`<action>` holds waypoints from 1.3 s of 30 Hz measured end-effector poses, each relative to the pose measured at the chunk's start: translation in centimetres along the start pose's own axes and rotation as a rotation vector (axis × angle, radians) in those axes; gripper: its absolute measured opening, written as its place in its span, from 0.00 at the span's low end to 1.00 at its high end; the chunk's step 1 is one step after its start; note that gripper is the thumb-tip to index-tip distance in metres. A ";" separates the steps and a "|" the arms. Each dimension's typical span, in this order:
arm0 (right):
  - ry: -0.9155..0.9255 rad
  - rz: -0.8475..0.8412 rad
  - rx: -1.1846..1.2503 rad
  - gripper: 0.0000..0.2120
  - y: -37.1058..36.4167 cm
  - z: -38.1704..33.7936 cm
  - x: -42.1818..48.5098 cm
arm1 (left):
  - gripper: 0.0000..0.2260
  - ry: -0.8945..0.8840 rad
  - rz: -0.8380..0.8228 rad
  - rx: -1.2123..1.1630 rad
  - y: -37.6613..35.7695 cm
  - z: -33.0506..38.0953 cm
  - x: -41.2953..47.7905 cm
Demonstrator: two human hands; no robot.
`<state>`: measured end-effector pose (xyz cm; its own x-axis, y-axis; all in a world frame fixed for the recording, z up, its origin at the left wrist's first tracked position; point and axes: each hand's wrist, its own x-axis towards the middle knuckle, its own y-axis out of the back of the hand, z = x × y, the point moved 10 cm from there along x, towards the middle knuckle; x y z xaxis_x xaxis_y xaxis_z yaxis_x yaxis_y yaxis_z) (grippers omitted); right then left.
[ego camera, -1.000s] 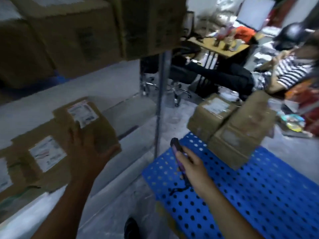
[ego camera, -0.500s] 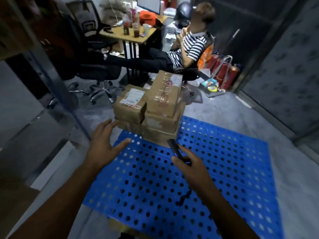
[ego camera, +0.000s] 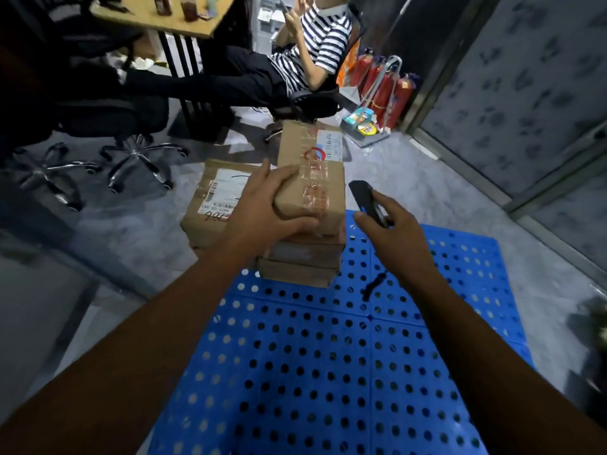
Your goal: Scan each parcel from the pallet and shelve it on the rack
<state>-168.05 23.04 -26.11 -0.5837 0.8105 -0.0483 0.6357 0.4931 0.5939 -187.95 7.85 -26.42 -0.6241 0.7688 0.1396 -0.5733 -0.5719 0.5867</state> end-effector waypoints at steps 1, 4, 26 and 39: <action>-0.008 -0.011 0.000 0.28 -0.4 -0.1 0.6 | 0.44 -0.029 0.008 -0.019 -0.2 0.1 0.1; -0.029 -0.050 0.020 0.26 -1.2 -0.3 1.2 | 0.42 -0.054 0.043 -0.111 -0.4 0.1 -0.2; -0.316 -0.142 -0.018 0.27 11.9 24.8 -23.1 | 0.40 0.060 -0.163 -0.256 -25.1 6.0 -26.5; -0.291 -0.430 -0.276 0.29 10.2 29.1 -26.2 | 0.55 0.070 -0.339 0.163 -31.4 2.0 -32.3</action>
<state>-131.60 16.04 -42.17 -0.5723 0.6288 -0.5263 0.1947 0.7277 0.6577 -148.70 1.51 -47.73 -0.4514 0.8820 -0.1353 -0.6646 -0.2311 0.7105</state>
